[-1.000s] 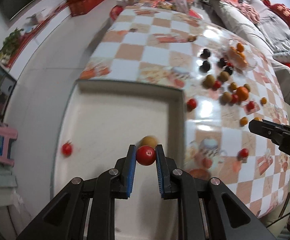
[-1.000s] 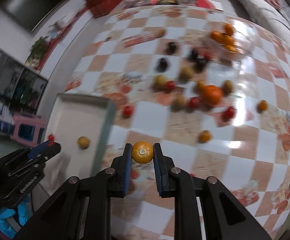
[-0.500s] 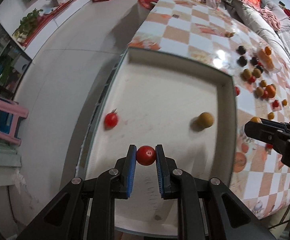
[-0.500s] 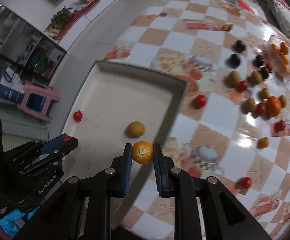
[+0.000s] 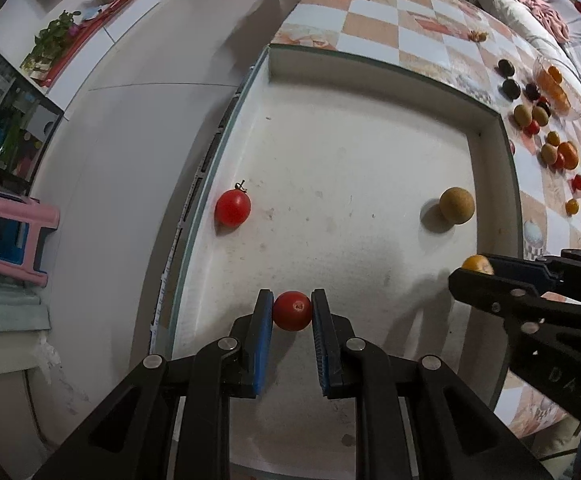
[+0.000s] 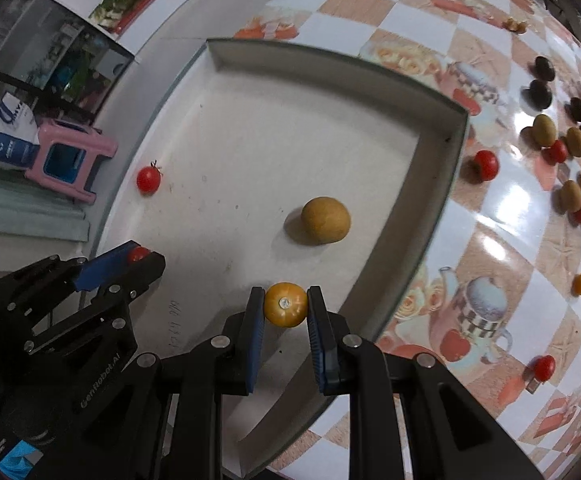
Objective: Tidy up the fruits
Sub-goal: 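Carry both fruits over the white tray and open both tools, then move both open tools back over the fruits on the table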
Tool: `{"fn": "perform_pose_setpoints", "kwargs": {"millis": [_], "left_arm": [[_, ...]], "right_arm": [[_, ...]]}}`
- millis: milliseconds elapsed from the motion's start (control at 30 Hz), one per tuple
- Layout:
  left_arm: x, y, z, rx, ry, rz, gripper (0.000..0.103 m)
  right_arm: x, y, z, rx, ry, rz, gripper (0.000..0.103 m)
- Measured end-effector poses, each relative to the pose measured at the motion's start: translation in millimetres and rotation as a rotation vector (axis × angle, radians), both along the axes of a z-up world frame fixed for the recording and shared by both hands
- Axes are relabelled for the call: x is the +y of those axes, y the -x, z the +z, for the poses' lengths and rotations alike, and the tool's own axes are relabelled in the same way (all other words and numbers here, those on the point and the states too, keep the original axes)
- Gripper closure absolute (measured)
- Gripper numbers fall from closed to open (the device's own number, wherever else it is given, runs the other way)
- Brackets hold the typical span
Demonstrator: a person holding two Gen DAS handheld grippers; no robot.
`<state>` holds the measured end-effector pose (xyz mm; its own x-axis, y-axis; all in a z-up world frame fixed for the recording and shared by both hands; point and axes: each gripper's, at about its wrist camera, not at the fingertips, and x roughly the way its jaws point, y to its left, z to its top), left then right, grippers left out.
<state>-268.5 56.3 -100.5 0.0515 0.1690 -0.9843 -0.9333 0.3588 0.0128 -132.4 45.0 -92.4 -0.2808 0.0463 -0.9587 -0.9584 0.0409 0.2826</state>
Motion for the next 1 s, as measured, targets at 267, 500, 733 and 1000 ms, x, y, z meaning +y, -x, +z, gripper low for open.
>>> {"fn": "perform_pose_setpoints", "kwargs": {"millis": [267, 500, 733, 1000], "left_arm": [[-1.5, -5.1, -8.1, 0.026, 0.005, -0.029, 0.082], [-0.6, -9.3, -13.1, 0.053, 0.008, -0.053, 0.082], [-0.7, -10.0, -11.1, 0.058, 0.017, -0.058, 0.077], [-0.9, -3.8, 7.2, 0.032, -0.033, -0.053, 0.020]], "right_arm": [[3.8, 11.2, -16.5, -0.027, 0.041, 0.027, 0.080], [6.5, 15.8, -16.4, -0.029, 0.038, 0.036, 0.052], [5.8, 16.3, -12.8, -0.032, 0.032, 0.027, 0.041], [8.2, 1.6, 8.0, 0.010, -0.006, -0.011, 0.025]]}}
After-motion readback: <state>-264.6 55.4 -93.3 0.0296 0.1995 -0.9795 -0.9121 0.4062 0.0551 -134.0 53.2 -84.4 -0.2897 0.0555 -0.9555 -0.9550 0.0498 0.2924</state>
